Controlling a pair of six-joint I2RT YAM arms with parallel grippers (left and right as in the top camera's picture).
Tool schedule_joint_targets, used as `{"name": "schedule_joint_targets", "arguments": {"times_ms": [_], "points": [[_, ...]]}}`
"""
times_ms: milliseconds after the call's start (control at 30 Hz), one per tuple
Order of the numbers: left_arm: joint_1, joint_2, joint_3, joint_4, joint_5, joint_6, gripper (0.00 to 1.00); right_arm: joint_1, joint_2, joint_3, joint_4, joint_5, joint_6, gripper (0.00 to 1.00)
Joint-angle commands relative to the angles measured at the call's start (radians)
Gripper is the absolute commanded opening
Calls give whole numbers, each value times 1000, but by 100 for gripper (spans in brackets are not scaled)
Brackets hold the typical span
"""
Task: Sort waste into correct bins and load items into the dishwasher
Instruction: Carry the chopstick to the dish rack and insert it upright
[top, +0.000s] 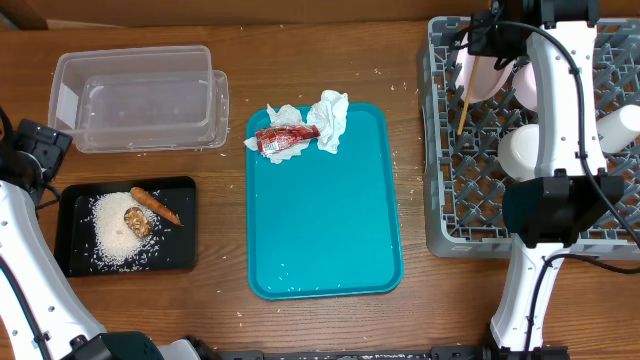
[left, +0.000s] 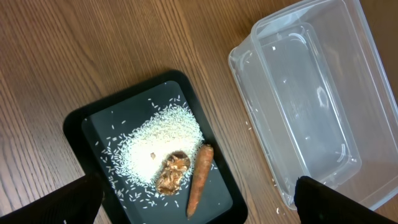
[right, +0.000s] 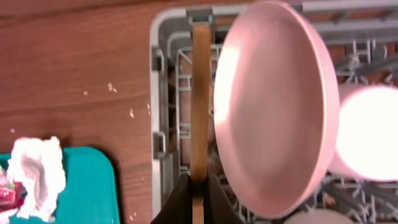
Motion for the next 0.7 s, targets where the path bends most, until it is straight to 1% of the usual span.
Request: {"name": "schedule_joint_targets", "arguments": {"times_ms": [0, 67, 100, 133, 233, 267, 367, 433, 667], "points": [[-2, 4, 0, 0, 2, -13, 100, 3, -24, -17, 30, 6, -18, 4], [-2, 4, 0, 0, 2, -13, 100, 4, -23, -47, 52, 2, -17, 4], [-2, 4, 0, 0, 2, -13, 100, 5, -21, -59, 61, -6, -17, 6], [-2, 4, 0, 0, 2, -13, 100, 5, -18, -68, 70, -15, -17, 12], [-2, 4, 0, 0, 2, -13, 100, 5, -6, -74, 80, -25, -14, 49], [-2, 4, 0, 0, 2, -13, 100, 5, -5, -74, 79, -25, -13, 59], [-2, 4, 0, 0, 2, -13, 100, 5, -6, -73, 77, -50, -2, 65], [-2, 4, 0, 0, 2, -13, 100, 5, -8, -71, 72, -50, 27, 67], [-2, 4, 0, 0, 2, -13, 100, 5, -80, -71, -15, -50, 123, 80]]}}
